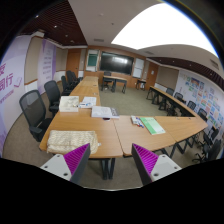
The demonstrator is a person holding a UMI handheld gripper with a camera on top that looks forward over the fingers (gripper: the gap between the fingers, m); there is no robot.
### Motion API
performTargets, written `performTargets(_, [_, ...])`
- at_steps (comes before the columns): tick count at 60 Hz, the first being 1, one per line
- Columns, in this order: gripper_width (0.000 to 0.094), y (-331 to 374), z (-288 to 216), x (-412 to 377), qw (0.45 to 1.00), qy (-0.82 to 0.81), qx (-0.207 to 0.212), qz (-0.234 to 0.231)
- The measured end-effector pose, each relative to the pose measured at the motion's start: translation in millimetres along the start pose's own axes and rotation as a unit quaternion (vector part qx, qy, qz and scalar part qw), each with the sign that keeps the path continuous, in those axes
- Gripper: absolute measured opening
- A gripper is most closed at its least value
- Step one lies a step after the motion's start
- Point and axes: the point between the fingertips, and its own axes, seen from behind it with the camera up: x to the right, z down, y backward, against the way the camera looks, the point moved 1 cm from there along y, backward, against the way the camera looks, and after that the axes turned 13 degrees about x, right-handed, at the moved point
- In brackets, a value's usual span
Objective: Fold towel
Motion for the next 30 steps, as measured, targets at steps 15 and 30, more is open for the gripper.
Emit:
performTargets(15, [0.0856, -8.4, 56.1, -47.5, 0.999, 0.0, -0.049, 0.003])
performTargets(30, [0.0855, -32.4, 119.6, -188.3, 0.995, -0.025, -0.077, -0.057])
